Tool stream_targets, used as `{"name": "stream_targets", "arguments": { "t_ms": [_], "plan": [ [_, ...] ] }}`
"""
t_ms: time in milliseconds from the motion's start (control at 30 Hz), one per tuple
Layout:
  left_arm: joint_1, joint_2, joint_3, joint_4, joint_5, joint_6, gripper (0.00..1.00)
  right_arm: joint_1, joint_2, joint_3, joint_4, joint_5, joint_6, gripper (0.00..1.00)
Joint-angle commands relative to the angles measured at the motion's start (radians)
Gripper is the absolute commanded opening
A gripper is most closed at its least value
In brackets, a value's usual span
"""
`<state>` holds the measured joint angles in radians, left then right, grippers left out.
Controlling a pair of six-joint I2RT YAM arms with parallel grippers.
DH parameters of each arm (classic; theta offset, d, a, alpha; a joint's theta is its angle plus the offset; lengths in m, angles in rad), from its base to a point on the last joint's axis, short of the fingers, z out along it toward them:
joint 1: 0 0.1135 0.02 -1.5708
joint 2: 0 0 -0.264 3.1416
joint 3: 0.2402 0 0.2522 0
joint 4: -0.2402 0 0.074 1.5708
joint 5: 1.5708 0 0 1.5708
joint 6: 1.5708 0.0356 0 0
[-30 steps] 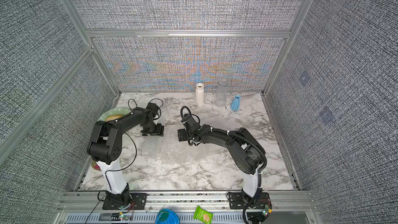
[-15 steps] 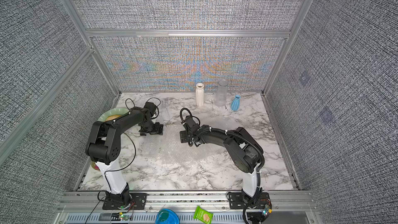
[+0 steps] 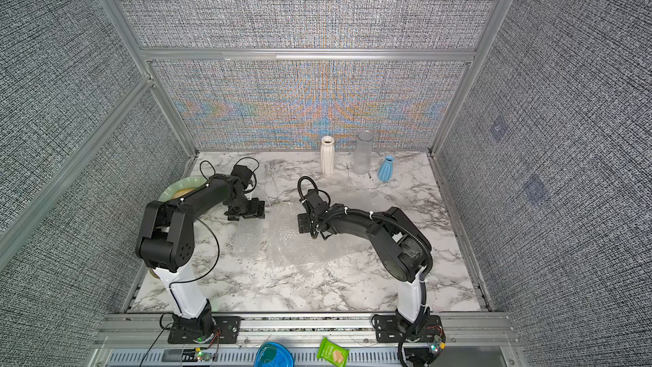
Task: Unwrap the vase from the bubble wrap
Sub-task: Adjust the bubble wrap on the bubble wrap.
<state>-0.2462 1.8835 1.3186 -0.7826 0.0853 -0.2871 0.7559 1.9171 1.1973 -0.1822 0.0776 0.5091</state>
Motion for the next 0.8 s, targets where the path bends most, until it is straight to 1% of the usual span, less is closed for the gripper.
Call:
{"name": "stream_targets", "arguments": {
  "t_ms": [0,400,567,767],
  "plan": [
    [0.004,-0.003,-0.002,0.008,-0.004,0.005,0.88,-0.001,-0.001,0.004,-0.019,0.013,0.003,0.79],
    [0.037,-0.063,-0.049,0.035,0.031,-0.004,0.89,-0.007,0.017,0.011,-0.039,0.019,0.013,0.79],
    [0.04,-0.064,-0.056,0.045,0.045,-0.008,0.89,-0.012,0.021,0.015,-0.052,0.026,0.016,0.79],
    [0.042,-0.034,-0.05,0.051,0.056,-0.013,0.89,-0.012,0.003,0.008,-0.042,0.013,0.019,0.79]
  ]
}}
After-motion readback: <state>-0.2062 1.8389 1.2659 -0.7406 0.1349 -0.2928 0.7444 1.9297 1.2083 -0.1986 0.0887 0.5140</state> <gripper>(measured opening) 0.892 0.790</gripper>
